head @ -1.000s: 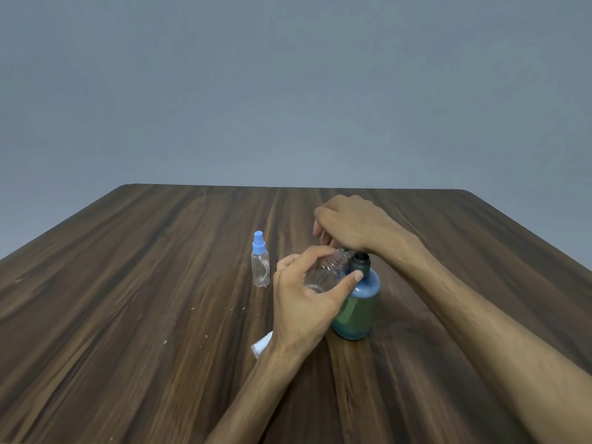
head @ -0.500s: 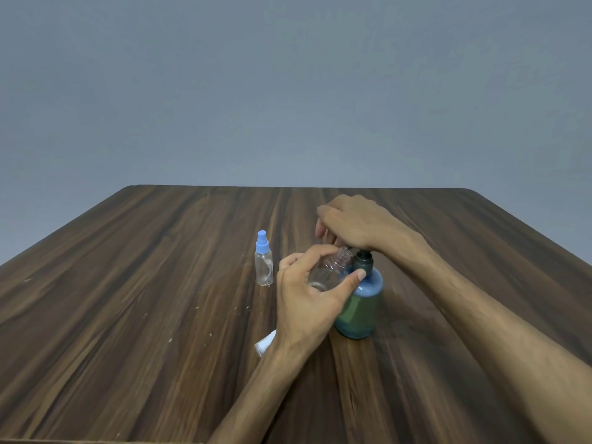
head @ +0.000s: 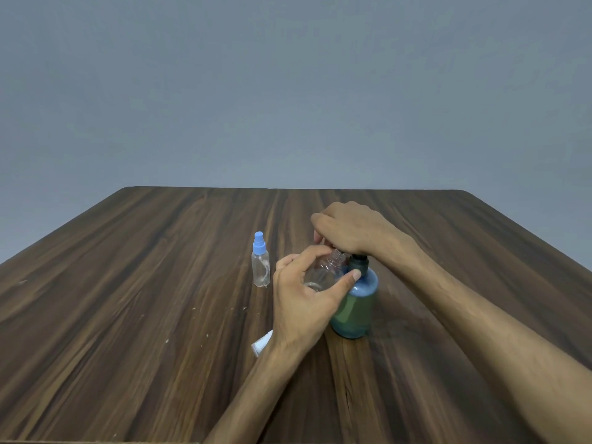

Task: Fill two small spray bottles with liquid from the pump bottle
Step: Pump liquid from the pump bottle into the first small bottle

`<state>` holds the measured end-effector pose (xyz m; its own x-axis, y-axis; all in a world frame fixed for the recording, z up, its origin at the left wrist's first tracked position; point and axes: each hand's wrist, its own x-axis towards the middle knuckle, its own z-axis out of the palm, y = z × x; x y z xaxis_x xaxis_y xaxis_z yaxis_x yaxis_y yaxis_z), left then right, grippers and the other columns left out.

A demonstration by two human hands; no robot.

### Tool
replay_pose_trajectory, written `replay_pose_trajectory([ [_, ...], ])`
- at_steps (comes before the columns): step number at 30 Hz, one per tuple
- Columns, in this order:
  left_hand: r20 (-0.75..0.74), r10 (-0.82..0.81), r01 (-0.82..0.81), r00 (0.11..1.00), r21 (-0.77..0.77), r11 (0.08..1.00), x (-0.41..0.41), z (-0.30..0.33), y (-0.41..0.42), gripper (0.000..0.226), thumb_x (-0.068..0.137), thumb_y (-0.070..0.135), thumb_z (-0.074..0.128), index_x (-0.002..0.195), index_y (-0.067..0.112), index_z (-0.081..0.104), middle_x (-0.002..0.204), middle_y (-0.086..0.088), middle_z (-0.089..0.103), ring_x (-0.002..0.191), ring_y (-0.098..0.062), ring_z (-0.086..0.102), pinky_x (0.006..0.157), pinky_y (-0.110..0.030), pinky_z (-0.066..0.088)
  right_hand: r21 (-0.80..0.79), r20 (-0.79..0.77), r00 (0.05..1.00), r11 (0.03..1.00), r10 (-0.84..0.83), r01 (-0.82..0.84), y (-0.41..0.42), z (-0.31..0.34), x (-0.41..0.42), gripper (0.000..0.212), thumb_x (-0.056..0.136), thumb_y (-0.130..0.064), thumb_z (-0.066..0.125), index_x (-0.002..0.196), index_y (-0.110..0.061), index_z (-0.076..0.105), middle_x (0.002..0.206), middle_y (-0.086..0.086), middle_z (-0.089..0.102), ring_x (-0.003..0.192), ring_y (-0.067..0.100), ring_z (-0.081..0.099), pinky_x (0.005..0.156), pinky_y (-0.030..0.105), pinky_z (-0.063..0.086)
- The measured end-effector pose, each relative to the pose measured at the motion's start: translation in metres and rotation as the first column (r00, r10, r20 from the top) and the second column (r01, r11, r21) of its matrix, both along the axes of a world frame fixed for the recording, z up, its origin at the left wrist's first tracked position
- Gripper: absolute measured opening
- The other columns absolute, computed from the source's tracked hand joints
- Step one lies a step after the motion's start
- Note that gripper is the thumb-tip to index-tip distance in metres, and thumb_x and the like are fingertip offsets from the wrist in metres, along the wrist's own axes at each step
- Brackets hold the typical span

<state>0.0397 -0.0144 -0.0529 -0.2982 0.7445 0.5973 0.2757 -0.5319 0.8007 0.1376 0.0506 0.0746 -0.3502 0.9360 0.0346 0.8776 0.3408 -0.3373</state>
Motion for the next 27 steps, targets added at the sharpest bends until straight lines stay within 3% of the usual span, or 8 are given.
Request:
replay_pose_trajectory([
  [12,0.007,0.008,-0.008,1.000,-0.003,1.000,-0.0006,-0.0034,0.0013,0.041,0.074,0.057,0.089,0.106,0.033,0.080,0.099,0.007,0.081,0.105,-0.036,0.075,0.089,-0.054,0.064,-0.087,0.040,0.999,0.996,0.014,-0.010,-0.0047,0.0013,-0.0019,0.059,0.081,-0.046,0.028,0.094,-0.021,0.079,0.102,0.000,0.079,0.091,0.025,0.071,0.086,0.044,0.058],
  [15,0.006,0.003,-0.003,1.000,-0.016,1.000,0.0000,-0.0025,-0.0007,0.040,0.073,0.060,0.089,0.106,0.038,0.078,0.100,0.005,0.080,0.107,-0.036,0.074,0.090,-0.053,0.064,-0.074,-0.006,1.000,0.997,0.006,-0.006,-0.0034,-0.0016,-0.0006,0.052,0.090,-0.043,0.033,0.092,-0.021,0.080,0.098,-0.001,0.079,0.090,0.024,0.072,0.083,0.042,0.058],
  [20,-0.051,0.011,-0.010,0.999,0.027,1.000,-0.0008,0.0042,-0.0044,0.039,0.074,0.060,0.085,0.110,0.050,0.073,0.099,0.019,0.079,0.104,-0.029,0.074,0.088,-0.051,0.064,0.000,-0.147,0.989,1.000,0.018,-0.018,-0.0021,0.0033,0.0039,0.044,0.096,-0.037,0.039,0.092,-0.019,0.079,0.088,-0.002,0.081,0.088,0.023,0.076,0.089,0.040,0.058],
  [22,-0.050,0.018,-0.017,0.999,0.025,1.000,-0.0003,0.0044,-0.0022,0.037,0.074,0.060,0.085,0.108,0.057,0.072,0.099,0.019,0.079,0.104,-0.028,0.075,0.088,-0.050,0.064,-0.004,-0.125,0.992,1.000,0.014,-0.014,-0.0007,0.0006,0.0031,0.044,0.097,-0.037,0.039,0.091,-0.020,0.079,0.091,-0.002,0.081,0.089,0.023,0.074,0.087,0.040,0.058],
  [27,-0.045,0.023,-0.022,0.999,0.022,1.000,0.0005,0.0021,-0.0034,0.040,0.073,0.060,0.086,0.110,0.050,0.073,0.099,0.016,0.080,0.104,-0.029,0.075,0.088,-0.051,0.064,0.001,-0.096,0.995,1.000,0.014,-0.014,0.0001,-0.0030,0.0031,0.047,0.095,-0.039,0.037,0.091,-0.021,0.080,0.092,-0.002,0.080,0.088,0.023,0.073,0.083,0.039,0.057],
])
